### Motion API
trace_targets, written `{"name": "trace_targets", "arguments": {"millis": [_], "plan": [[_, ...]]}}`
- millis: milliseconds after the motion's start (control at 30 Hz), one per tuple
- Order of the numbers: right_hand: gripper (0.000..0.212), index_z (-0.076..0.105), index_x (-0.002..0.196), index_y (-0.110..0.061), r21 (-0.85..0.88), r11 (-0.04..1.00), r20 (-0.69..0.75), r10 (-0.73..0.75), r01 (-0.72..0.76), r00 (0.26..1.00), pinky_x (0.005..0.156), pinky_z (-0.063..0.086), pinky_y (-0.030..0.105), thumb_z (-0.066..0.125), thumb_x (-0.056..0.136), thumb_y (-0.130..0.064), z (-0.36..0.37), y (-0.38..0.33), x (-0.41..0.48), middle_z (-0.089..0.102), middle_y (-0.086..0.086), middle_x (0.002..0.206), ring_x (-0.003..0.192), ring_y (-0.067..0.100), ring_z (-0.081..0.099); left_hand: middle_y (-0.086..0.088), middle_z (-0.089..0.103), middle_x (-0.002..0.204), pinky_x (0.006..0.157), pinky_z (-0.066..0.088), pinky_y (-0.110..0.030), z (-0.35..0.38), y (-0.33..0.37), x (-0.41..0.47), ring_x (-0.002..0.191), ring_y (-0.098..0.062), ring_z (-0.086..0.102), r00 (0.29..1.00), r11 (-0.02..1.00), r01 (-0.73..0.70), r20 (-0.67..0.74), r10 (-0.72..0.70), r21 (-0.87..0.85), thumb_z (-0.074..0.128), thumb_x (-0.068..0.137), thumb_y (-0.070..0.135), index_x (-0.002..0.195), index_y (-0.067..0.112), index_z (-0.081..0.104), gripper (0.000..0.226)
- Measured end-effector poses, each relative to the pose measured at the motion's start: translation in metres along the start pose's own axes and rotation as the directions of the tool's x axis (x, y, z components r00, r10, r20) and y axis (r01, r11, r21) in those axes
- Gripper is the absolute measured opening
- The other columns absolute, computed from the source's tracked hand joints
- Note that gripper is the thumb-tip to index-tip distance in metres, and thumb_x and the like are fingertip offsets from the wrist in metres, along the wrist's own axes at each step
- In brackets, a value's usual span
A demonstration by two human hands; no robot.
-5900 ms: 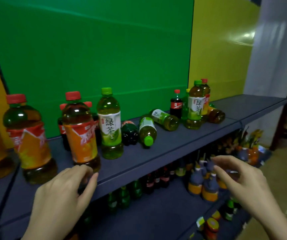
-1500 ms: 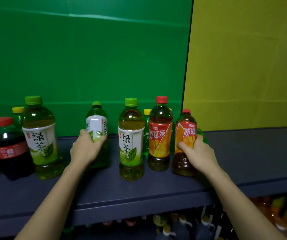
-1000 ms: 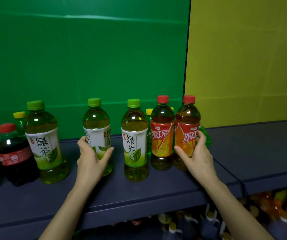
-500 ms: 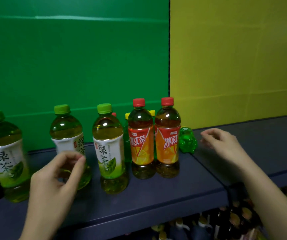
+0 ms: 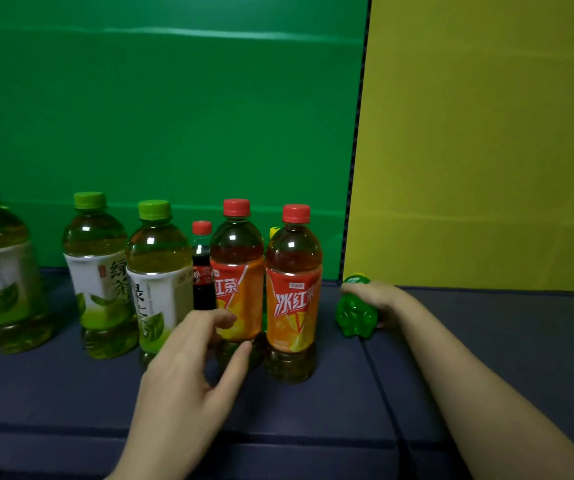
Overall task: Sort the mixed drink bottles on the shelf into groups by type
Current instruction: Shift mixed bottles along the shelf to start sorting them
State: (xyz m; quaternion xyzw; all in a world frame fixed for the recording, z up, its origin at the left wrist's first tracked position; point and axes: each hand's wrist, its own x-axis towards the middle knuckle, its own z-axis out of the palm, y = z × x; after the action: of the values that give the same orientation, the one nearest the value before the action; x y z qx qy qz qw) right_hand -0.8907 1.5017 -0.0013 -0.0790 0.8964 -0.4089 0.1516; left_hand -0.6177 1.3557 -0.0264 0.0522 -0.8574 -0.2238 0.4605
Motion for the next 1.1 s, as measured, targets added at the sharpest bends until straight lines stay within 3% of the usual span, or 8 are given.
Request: {"name": "trace_targets", "arguments": {"millis": [67,200,300,433,600,800,933,1100], "plan": [[0.063,0.058,0.11,-0.007,-0.048,0.992,-0.044,-0.115,0.113,0.992,0.081,0.049,0.033,0.059,0.073,-0.058,0.001,0.006,-0.002,0.063,0.016,0.113,0.097,0.031,0.061,0.021,0.053,0.094,0.067,0.047,-0.02,0.008,0.0,-0.004,0.086,0.0,0.056,1.0,0.999,0.013,-0.021,-0.013,0.04,0.046,0.08,0.052,0.104,0.031,0.053,0.033],[0.08,0.028,0.133,-0.009,-0.041,0.936,-0.281,-0.347,0.351,0.895,0.085,0.041,0.033,0.066,0.076,-0.052,0.002,0.017,-0.024,0.051,0.012,0.128,0.114,0.032,0.053,0.016,0.05,0.106,0.07,0.044,-0.016,0.015,-0.005,-0.01,0.095,-0.001,0.051,0.996,0.995,0.067,-0.06,-0.063,0.072,0.045,0.079,0.052,0.116,0.027,0.047,0.044],[0.084,0.021,0.128,-0.016,-0.014,0.876,-0.288,-0.466,0.483,0.837,0.087,0.043,0.035,0.075,0.07,-0.045,0.001,0.023,-0.044,0.051,0.009,0.128,0.111,0.029,0.055,0.006,0.045,0.12,0.078,0.046,-0.026,0.018,-0.009,-0.008,0.107,-0.012,0.049,0.992,0.99,0.104,-0.078,-0.096,0.094,0.052,0.082,0.048,0.131,0.019,0.036,0.059],[0.084,0.022,0.122,-0.019,-0.07,0.834,-0.326,-0.537,0.547,0.778,0.086,0.043,0.034,0.081,0.064,-0.038,0.011,0.03,-0.065,0.046,-0.001,0.116,0.105,0.024,0.055,0.003,0.034,0.143,0.095,0.048,-0.04,0.022,-0.005,0.002,0.13,-0.011,0.037,0.981,0.981,0.195,-0.001,-0.195,0.005,0.058,0.085,0.04,0.145,0.018,0.017,0.076],[0.112,0.004,0.141,-0.024,0.019,0.83,-0.278,-0.531,0.557,0.801,0.106,0.034,0.039,0.084,0.062,-0.028,0.017,0.034,-0.089,0.03,0.01,0.143,0.13,0.026,0.037,0.008,0.03,0.146,0.109,0.033,-0.032,0.025,-0.002,0.026,0.132,-0.007,0.034,0.958,0.937,0.281,0.122,-0.261,-0.205,0.057,0.087,0.038,0.147,0.023,0.005,0.081],[0.083,0.02,0.143,-0.018,-0.08,0.62,-0.489,-0.707,0.78,0.511,0.109,0.028,0.029,0.071,0.077,-0.014,0.04,0.023,-0.149,0.027,-0.005,0.143,0.131,0.011,0.031,0.001,0.041,0.135,0.105,0.039,-0.036,0.03,-0.003,0.052,0.123,-0.013,0.044,0.912,0.854,0.399,0.235,-0.335,-0.334,0.066,0.083,0.018,0.144,0.017,0.012,0.082],[0.083,0.013,0.145,-0.026,0.046,0.602,-0.362,-0.734,0.798,0.575,0.104,0.023,0.014,0.067,0.081,-0.027,0.069,0.001,-0.155,0.019,-0.022,0.137,0.129,-0.003,0.023,-0.005,0.047,0.132,0.105,0.04,-0.041,0.036,-0.005,0.06,0.123,-0.019,0.046,0.892,0.832,0.452,0.183,-0.413,-0.321,0.071,0.078,0.019,0.138,0.012,0.024,0.076],[0.085,0.023,0.137,-0.021,0.324,0.73,-0.188,-0.574,0.602,0.797,0.084,0.041,0.017,0.077,0.072,-0.026,0.086,-0.013,-0.132,0.049,-0.005,0.123,0.115,0.014,0.051,-0.005,0.051,0.127,0.1,0.045,-0.041,0.039,-0.002,0.055,0.117,-0.02,0.052,0.894,0.827,0.445,0.115,-0.433,-0.342,0.071,0.079,0.018,0.129,0.012,0.028,0.066]]}}
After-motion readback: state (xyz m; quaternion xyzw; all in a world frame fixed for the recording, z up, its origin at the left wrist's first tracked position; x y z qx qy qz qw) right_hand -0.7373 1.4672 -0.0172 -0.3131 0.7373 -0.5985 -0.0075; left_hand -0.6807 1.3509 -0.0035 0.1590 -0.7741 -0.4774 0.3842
